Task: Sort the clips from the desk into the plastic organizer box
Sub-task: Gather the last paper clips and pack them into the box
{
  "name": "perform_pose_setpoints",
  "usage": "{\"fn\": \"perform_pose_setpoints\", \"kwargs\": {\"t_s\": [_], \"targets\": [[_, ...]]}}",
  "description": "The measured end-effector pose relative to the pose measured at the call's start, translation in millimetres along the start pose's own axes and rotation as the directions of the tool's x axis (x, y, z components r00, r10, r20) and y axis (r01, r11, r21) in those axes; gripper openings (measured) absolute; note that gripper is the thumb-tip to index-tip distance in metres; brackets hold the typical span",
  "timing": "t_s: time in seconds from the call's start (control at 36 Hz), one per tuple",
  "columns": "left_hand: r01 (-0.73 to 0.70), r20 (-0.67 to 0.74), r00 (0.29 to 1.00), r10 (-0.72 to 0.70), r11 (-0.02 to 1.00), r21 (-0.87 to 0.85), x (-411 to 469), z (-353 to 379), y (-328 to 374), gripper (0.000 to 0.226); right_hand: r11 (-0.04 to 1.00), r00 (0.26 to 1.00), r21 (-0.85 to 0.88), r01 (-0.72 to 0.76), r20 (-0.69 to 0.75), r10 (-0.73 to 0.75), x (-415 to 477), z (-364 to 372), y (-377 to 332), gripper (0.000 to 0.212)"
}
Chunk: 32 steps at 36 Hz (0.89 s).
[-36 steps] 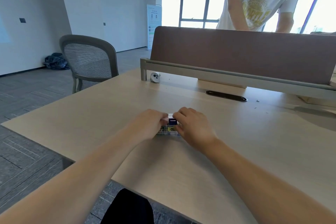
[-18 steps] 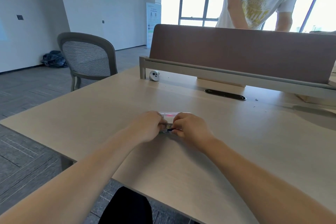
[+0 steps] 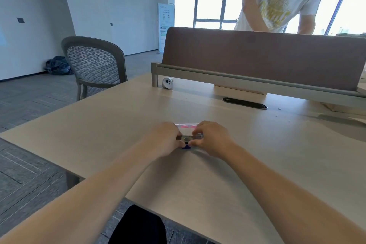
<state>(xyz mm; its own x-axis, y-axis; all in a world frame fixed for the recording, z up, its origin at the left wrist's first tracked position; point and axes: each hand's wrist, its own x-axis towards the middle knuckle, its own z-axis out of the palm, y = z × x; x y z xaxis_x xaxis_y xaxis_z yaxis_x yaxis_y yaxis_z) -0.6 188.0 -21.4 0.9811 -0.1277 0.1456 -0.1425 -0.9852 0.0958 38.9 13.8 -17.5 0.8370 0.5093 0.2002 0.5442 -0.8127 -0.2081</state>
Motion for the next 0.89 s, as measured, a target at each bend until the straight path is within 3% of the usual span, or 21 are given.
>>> {"fn": "perform_pose_setpoints", "kwargs": {"t_s": [0.25,0.44,0.72,0.89], "targets": [[-0.02,-0.115,0.993,0.036,0.991,0.133,-1.8,8.1,6.0,0.031,0.977,0.997,-0.209,0.03,-0.069,-0.045,-0.4,10.9,-8.0,0.039],[0.026,-0.158,0.987,-0.005,0.992,0.127,-4.1,7.3,10.0,0.022,0.988,0.99,-0.152,-0.009,-0.141,-0.012,-5.5,20.9,-10.1,0.033],[0.075,-0.119,0.99,-0.075,0.997,-0.006,-8.5,-1.1,15.0,0.023,0.993,0.993,-0.063,-0.104,-0.069,0.099,-8.8,11.2,-24.3,0.031],[0.082,-0.068,0.993,-0.095,0.982,-0.17,-12.6,-10.3,9.0,0.026,0.978,0.997,-0.19,-0.081,-0.006,0.081,-5.8,1.5,-36.8,0.042]]}}
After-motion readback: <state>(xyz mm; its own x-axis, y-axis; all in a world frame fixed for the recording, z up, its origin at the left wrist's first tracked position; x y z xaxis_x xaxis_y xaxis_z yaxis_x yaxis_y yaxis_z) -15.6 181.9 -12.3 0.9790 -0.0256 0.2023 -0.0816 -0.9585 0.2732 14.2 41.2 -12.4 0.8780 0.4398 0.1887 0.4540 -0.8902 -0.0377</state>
